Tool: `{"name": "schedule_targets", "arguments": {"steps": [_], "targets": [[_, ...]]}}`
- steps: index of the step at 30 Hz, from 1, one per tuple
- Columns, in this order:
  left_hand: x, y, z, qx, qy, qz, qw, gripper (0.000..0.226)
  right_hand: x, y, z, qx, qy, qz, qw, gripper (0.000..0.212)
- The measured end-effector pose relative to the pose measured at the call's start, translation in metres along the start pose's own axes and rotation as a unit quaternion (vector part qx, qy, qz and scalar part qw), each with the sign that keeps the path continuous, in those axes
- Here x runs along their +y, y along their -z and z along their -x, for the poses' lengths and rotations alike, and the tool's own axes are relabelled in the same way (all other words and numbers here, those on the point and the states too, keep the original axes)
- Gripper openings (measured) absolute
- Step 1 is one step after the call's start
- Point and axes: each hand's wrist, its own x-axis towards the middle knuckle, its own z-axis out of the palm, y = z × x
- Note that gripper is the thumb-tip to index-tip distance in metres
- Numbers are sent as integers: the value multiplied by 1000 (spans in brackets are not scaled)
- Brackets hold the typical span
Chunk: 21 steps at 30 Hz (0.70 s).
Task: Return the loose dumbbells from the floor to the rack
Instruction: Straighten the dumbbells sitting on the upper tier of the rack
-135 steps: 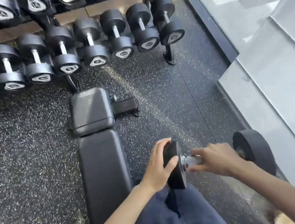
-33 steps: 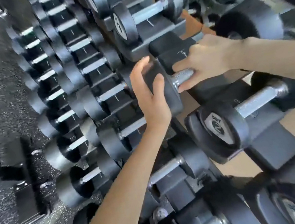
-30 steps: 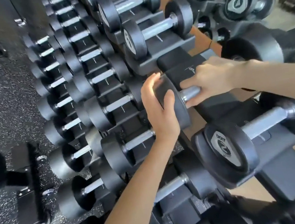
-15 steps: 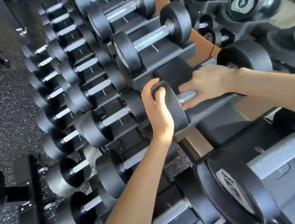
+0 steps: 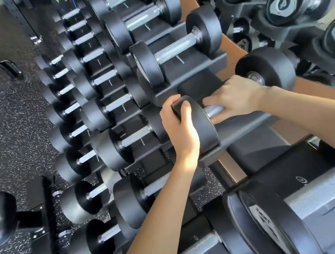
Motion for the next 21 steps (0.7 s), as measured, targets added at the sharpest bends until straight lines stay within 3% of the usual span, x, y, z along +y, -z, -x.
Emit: {"name": "schedule_targets", "arguments": {"steps": [5,8,10,14,19,21], "targets": [[10,15,0,-81,9,-113,990,36,-18,7,25,4,-51,-18,999,50],[24,32,5,-127,-41,-215,967,43,-29,27,44,-20,-115,-23,993,49],[34,48,13,-189,-94,-270,940,44,-43,48,59,-3,-173,-14,985,52],[68,88,46,-312,-120,-326,884,49,-98,92,98,30,-286,41,957,54],[115,150,100,-380,-249,-423,784,50,-223,136,163,70,-431,62,897,69],[132,179,120,-388,-309,-463,735,51,-278,145,178,81,-462,70,880,67]]}}
